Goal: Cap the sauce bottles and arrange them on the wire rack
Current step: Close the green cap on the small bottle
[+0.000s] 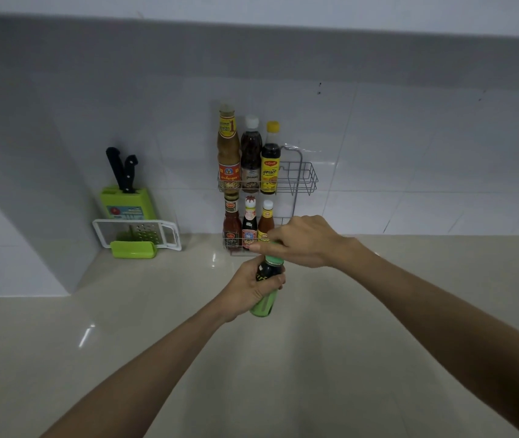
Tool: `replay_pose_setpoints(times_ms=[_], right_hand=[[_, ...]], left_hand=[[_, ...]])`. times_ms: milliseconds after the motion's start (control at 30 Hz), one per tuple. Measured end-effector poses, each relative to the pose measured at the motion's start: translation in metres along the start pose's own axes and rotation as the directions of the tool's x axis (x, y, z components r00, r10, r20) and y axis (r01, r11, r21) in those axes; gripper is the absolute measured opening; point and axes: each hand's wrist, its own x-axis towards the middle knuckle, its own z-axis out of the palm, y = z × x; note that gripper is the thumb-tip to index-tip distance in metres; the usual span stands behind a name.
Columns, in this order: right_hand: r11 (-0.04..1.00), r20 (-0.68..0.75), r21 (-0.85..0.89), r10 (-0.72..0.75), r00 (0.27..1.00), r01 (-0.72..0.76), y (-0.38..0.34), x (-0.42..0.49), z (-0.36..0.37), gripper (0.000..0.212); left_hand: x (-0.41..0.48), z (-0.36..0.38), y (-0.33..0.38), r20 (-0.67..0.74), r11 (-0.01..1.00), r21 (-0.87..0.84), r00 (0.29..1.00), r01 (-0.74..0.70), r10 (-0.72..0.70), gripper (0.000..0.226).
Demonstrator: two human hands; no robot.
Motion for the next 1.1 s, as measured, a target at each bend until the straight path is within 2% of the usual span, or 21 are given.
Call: replay_pose_setpoints(times_ms=[67,133,167,200,267,333,400,500,633,700,767,833,900,933,1000,1100], right_hand=[[0.994,0.049,0.11,-0.008,0.999,0.002,0.005,-0.001,-0.004,0.055],[0.971,0.111,0.236,-0.068,0.992,0.04,0.011,-0.003,-0.011,0.044],[0.968,0.096,0.243,-0.093,0.991,0.067,0.011,-0.004,-0.009,0.037],[0.975,0.051,0.209,-0.083,0.995,0.071,0.008,-0.006,-0.003,0.034],[0.993,-0.053,0.113,0.036,0.998,-0.03,-0.004,-0.005,0.007,0.036],[0.992,-0.065,0.05,0.121,0.991,-0.118,-0.01,-0.004,0.011,0.043],[0.997,-0.04,0.021,0.072,0.997,-0.072,-0.008,-0.005,0.008,0.049],[0.999,-0.043,0.008,-0.03,0.999,0.031,-0.004,-0.009,0.009,0.044],[0.975,-0.131,0.206,0.11,0.985,-0.082,-0.005,-0.003,0.021,0.024],[0.951,-0.108,0.292,0.138,0.984,-0.102,-0.001,0.002,0.022,0.025],[0.917,-0.061,0.389,0.121,0.991,-0.088,0.009,0.005,0.023,0.026],[0.871,-0.01,0.483,0.106,0.994,-0.088,0.024,0.005,0.02,0.03],[0.826,0.029,0.555,0.106,0.994,-0.104,0.036,0.007,0.019,0.033],[0.801,0.042,0.586,0.122,0.992,-0.123,0.039,0.009,0.02,0.033],[0.717,0.064,0.671,0.197,0.978,-0.188,0.04,0.013,0.023,0.035],[0.509,0.088,0.818,0.348,0.933,-0.267,0.034,0.013,0.038,0.042]], left_hand=[[-0.002,-0.002,0.001,0.022,1.0,-0.014,1.0,0.003,-0.003,0.008],[-0.002,-0.006,0.002,0.023,0.999,-0.033,1.0,0.01,-0.009,0.009],[-0.001,-0.006,0.002,0.012,1.0,-0.023,1.0,0.011,-0.011,0.01],[0.0,-0.005,0.002,-0.008,1.0,0.002,1.0,0.014,-0.014,0.011],[0.002,0.0,-0.001,-0.06,0.999,0.039,0.998,0.028,-0.026,0.012],[0.001,0.006,-0.005,-0.086,0.998,0.054,0.996,0.032,-0.027,0.012],[-0.002,0.006,-0.005,-0.066,0.998,0.057,0.997,0.035,-0.031,0.012],[0.0,0.003,-0.002,-0.028,0.999,0.031,0.999,0.032,-0.032,0.01],[0.004,0.014,0.001,-0.253,0.989,0.144,0.967,0.034,0.004,0.018],[0.005,0.016,0.004,-0.258,0.993,0.111,0.966,0.039,-0.009,0.019],[0.006,0.006,0.004,-0.119,0.995,0.061,0.99,0.079,-0.071,0.034],[0.005,-0.008,0.003,0.038,0.986,0.034,0.986,0.163,-0.164,0.05],[0.003,-0.014,0.0,0.114,0.975,0.021,0.968,0.221,-0.222,0.049],[0.004,-0.014,-0.003,0.103,0.974,0.012,0.969,0.227,-0.227,0.046],[0.011,-0.01,-0.009,-0.026,0.977,-0.007,0.977,0.212,-0.212,0.046],[0.025,-0.005,-0.018,-0.248,0.985,-0.012,0.954,0.174,-0.172,0.048]])
